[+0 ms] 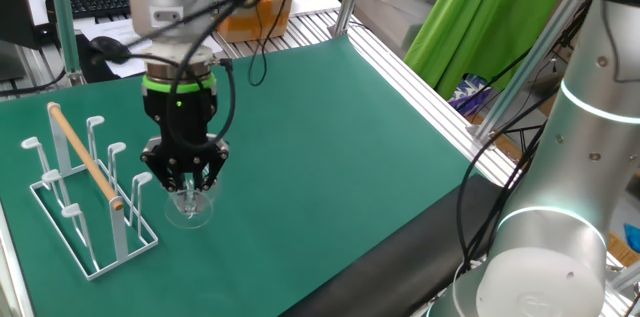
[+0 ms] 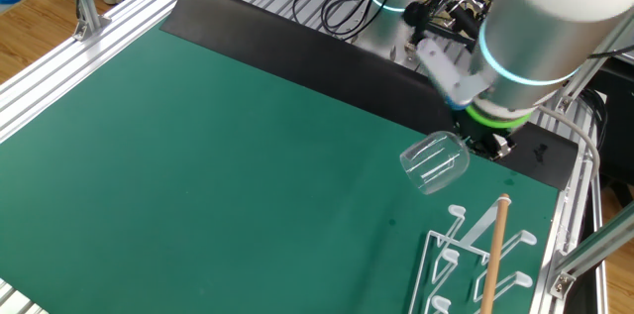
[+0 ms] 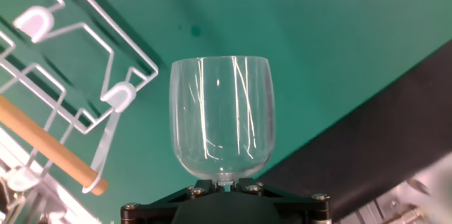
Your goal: Put the cup on the cup rack
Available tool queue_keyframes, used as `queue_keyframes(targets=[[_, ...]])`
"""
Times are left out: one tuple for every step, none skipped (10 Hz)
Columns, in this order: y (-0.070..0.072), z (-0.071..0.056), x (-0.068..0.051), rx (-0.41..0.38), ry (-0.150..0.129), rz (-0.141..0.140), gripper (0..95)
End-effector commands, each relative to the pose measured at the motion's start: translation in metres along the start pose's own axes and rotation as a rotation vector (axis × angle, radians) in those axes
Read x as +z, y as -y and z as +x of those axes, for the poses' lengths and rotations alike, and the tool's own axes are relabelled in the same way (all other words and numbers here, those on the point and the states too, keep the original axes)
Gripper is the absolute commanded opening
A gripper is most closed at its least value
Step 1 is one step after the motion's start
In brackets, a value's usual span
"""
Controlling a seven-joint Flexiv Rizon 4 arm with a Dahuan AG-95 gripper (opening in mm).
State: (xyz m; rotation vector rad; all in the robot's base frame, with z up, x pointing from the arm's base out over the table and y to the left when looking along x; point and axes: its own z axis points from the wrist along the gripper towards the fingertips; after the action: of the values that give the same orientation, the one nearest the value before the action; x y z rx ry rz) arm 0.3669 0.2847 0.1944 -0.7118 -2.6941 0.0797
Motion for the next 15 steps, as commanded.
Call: queue_keyframes(targets=[[0.0005,-0.0002,0.0003,0.001,0.028,-0.009,0.0],[0.0005,-0.0002,0.0003,0.002,0.038,-0.015,0.0],[0.0005,-0.0002,0.0003,0.016,0.084,-0.037,0.0],[0.0005,-0.0002,0.0003,0.032,0.129,-0.062,0.0],[0.0005,-0.0002,0.0003,0.041,0.155,-0.077,0.0],[0.0005,-0.0002,0.0003,0.051,0.176,-0.093,0.0],[0.0005,-0.0002,0.0003,0.057,0.193,-0.101,0.0],[0.0005,-0.0002,0.0003,0.062,0.197,-0.103,0.0],[0.0005,-0.0002,0.0003,0.066,0.196,-0.103,0.0],[0.0005,-0.0002,0.0003,0.070,0.191,-0.104,0.0],[0.0005,-0.0002,0.0003,0.077,0.182,-0.107,0.0],[0.0000,0.0008,0.0003,0.080,0.170,-0.102,0.0],[-0.0001,0.0017,-0.0001,0.080,0.154,-0.104,0.0],[-0.0007,0.0033,-0.0004,0.071,0.127,-0.098,0.0],[-0.0015,0.0049,-0.0004,0.068,0.108,-0.093,0.0]])
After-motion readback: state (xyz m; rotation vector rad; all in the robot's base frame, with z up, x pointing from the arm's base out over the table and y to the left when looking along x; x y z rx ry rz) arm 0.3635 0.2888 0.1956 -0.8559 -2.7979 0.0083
